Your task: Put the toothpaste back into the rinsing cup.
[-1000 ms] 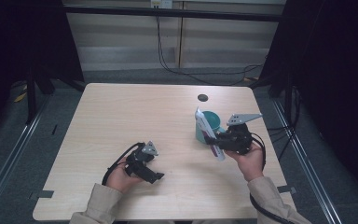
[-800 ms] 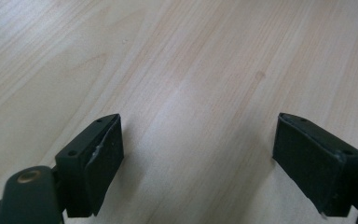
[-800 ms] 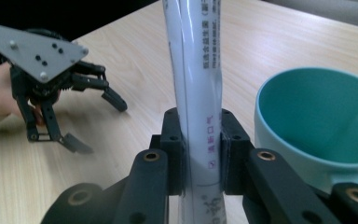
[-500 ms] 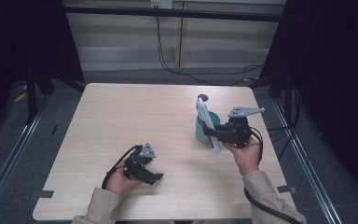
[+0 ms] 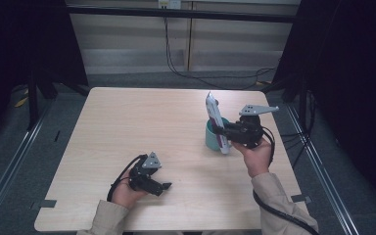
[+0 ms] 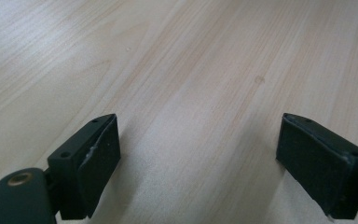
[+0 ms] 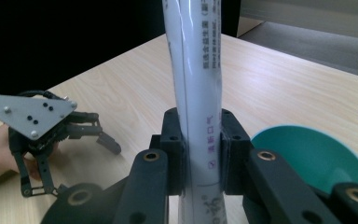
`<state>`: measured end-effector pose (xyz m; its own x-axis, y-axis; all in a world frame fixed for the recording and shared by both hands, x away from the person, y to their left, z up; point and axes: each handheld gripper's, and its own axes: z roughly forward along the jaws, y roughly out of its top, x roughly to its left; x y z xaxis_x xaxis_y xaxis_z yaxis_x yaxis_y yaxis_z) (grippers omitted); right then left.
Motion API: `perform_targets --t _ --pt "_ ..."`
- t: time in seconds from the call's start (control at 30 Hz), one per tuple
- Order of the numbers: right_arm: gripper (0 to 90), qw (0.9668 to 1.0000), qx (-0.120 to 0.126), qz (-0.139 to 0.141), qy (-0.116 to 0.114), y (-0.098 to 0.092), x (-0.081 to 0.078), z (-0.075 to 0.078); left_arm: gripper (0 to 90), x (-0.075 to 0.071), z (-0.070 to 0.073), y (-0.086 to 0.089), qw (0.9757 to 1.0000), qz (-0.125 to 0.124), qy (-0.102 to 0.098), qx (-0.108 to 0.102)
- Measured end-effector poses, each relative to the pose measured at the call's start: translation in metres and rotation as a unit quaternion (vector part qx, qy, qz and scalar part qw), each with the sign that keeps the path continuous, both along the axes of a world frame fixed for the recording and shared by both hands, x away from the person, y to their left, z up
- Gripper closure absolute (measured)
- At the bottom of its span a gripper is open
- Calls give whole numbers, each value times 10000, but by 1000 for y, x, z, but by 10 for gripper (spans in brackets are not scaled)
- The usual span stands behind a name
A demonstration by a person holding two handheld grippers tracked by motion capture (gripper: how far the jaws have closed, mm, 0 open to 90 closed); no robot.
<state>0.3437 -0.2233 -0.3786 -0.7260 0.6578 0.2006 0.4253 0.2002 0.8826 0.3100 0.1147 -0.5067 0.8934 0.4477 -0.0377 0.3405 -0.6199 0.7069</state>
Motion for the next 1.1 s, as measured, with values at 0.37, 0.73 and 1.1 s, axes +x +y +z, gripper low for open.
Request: perform_targets --t 0.37,0.73,1.1 --pt "757 9998 102 -91 -122 1 8 10 132 -1 -2 4 9999 -44 -91 -104" --pt "757 9988 301 -276 -275 -1 18 18 132 -1 -3 4 9999 -18 -72 -129" --pt "756 9974 426 -441 -382 -3 27 20 133 -1 -3 3 9999 -7 -76 -139"
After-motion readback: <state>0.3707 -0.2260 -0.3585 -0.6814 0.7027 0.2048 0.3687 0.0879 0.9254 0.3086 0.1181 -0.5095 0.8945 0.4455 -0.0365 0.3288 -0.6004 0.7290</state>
